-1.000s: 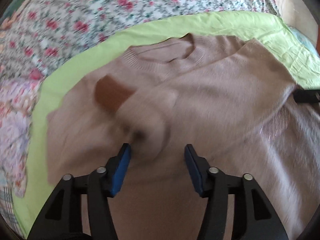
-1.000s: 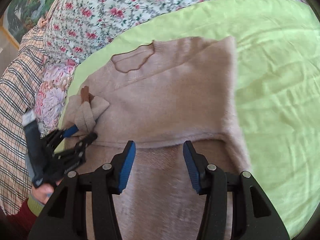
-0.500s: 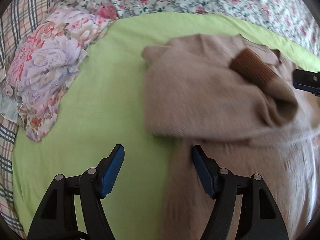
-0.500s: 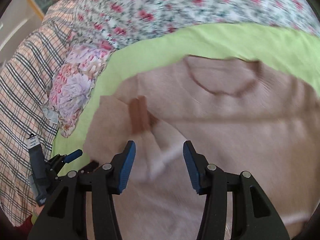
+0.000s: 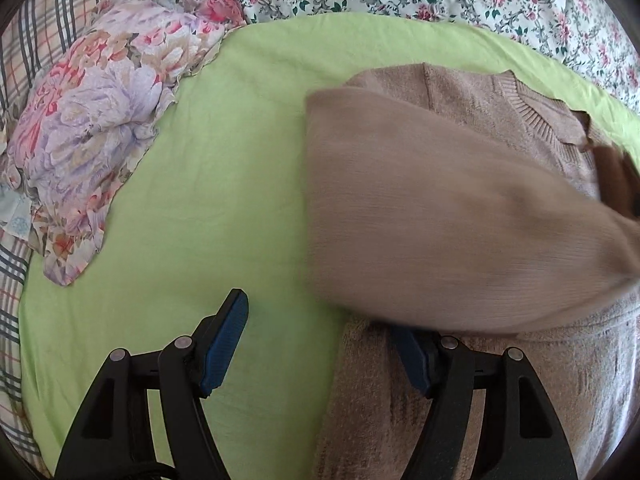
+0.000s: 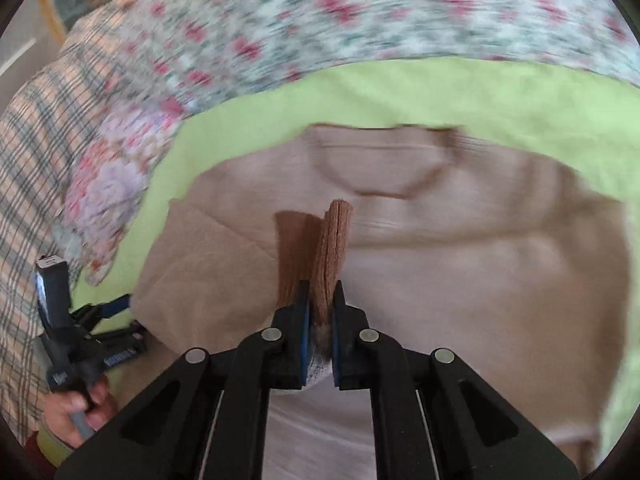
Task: Fold small clothes
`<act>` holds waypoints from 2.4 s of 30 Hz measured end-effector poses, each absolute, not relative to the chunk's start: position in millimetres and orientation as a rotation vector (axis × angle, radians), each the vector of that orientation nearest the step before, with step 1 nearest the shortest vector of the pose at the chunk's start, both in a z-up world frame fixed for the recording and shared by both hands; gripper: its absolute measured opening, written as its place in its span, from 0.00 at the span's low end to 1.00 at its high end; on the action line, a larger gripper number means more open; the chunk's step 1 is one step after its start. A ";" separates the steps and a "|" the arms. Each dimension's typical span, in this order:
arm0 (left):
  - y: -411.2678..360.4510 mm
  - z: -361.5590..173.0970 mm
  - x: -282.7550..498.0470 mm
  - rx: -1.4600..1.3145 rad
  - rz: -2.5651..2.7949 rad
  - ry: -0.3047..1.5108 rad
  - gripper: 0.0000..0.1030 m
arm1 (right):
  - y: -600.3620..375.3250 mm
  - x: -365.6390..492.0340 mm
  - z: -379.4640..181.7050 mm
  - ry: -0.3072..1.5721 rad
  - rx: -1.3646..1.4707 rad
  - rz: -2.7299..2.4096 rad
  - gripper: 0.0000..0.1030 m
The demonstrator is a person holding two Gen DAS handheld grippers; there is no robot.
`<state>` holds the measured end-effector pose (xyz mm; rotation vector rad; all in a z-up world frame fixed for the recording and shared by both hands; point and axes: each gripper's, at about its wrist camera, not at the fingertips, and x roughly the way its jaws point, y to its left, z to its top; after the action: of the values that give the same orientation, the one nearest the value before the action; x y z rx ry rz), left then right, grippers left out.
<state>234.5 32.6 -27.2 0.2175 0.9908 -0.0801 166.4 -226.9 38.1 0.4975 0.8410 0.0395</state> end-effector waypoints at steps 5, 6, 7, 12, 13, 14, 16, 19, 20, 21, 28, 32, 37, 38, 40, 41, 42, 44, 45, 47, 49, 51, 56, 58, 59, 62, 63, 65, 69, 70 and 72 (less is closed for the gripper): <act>26.1 -26.7 236.2 0.241 -0.053 0.996 0.68 | -281.1 122.4 10.9 0.877 0.610 -0.102 0.10; 25.4 -27.1 236.1 0.241 -0.049 0.997 0.68 | -287.5 118.3 4.0 0.893 0.648 -0.101 0.12; 25.1 -27.3 235.9 0.240 -0.046 0.998 0.68 | -293.3 113.9 -1.7 0.900 0.689 -0.106 0.16; 36.0 -27.2 241.9 0.177 -0.051 1.019 0.69 | -312.2 102.5 -4.7 0.850 0.780 -0.101 0.19; 39.9 -27.0 243.8 0.153 -0.054 1.027 0.69 | -314.2 102.5 -4.4 0.843 0.788 -0.103 0.19; 41.4 -26.7 244.9 0.139 -0.056 1.032 0.69 | -315.6 103.3 -3.7 0.839 0.787 -0.102 0.19; 43.4 -27.0 246.8 0.124 -0.059 1.038 0.69 | -313.1 108.2 -1.5 0.837 0.757 -0.088 0.19; 40.8 -27.2 246.0 0.136 -0.057 1.033 0.69 | -310.6 100.4 16.3 0.760 0.711 -0.110 0.08; 40.7 -27.2 245.8 0.136 -0.058 1.032 0.69 | -313.9 91.2 28.5 0.692 0.701 -0.136 0.08; 41.1 -27.3 245.4 0.132 -0.058 1.031 0.69 | -316.1 85.1 36.3 0.652 0.693 -0.159 0.08; 42.0 -28.8 244.6 0.107 -0.052 1.031 0.68 | -315.3 74.9 7.8 0.806 0.709 -0.209 0.10; 43.7 -27.0 242.7 0.113 -0.058 1.033 0.68 | -326.2 63.5 9.6 0.773 0.765 -0.203 0.25; 39.8 -25.2 242.2 0.130 -0.055 1.029 0.68 | -339.5 83.9 19.0 0.774 0.717 -0.203 0.36; 39.0 -25.4 242.3 0.133 -0.055 1.028 0.68 | -341.5 93.0 15.0 0.804 0.712 -0.192 0.36; 37.0 -25.9 242.6 0.143 -0.053 1.028 0.67 | -341.2 106.0 9.2 0.853 0.694 -0.164 0.35; 36.8 -25.8 242.8 0.146 -0.053 1.027 0.66 | -339.0 108.0 11.7 0.855 0.658 -0.156 0.13; 37.3 -25.1 242.6 0.148 -0.047 1.024 0.66 | -337.4 106.1 17.6 0.827 0.632 -0.167 0.05; 42.0 -24.4 243.8 0.141 -0.041 1.024 0.66 | -336.7 95.9 34.0 0.747 0.587 -0.210 0.05; 42.8 -25.6 244.3 0.137 -0.038 1.029 0.66 | -336.3 93.2 36.7 0.736 0.573 -0.230 0.05; 40.4 -29.9 245.9 0.150 -0.037 1.039 0.66 | -334.6 94.4 29.2 0.779 0.557 -0.239 0.05; 35.6 -29.5 243.8 0.185 -0.040 1.028 0.66 | -332.1 96.6 13.9 0.837 0.545 -0.243 0.05; 36.9 -28.5 243.2 0.185 -0.054 1.034 0.66 | -333.8 93.1 4.2 0.851 0.571 -0.240 0.05; 44.8 -12.9 233.8 0.127 -0.166 1.034 0.66 | -336.5 88.7 7.8 0.820 0.622 -0.219 0.06; 45.8 -3.1 237.6 0.095 -0.212 1.031 0.66 | -335.0 90.3 9.3 0.826 0.612 -0.216 0.06; 43.0 0.4 241.1 0.091 -0.226 1.029 0.67 | -335.0 89.9 9.5 0.828 0.619 -0.214 0.06; 29.2 6.9 260.3 0.077 -0.274 1.024 0.69 | -337.1 89.7 8.2 0.830 0.636 -0.212 0.06; 23.9 6.3 267.8 0.075 -0.285 1.028 0.69 | -336.4 89.0 8.0 0.830 0.638 -0.212 0.06; 12.9 0.8 282.7 0.096 -0.273 1.041 0.69 | -334.8 89.6 7.9 0.830 0.629 -0.215 0.06; -12.8 -22.6 305.7 0.173 -0.265 1.077 0.44 | -325.5 94.2 11.6 0.844 0.559 -0.206 0.07; -18.3 -24.4 305.4 0.173 -0.295 1.072 0.23 | -322.1 94.5 16.4 0.833 0.528 -0.205 0.06; -27.7 -21.2 299.8 0.226 -0.262 1.028 0.11 | -316.4 92.6 31.2 0.781 0.466 -0.215 0.05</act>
<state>299.8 -27.7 -21.2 0.2263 1.0277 -0.2616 92.6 -316.4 31.2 0.4662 0.7810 -0.2149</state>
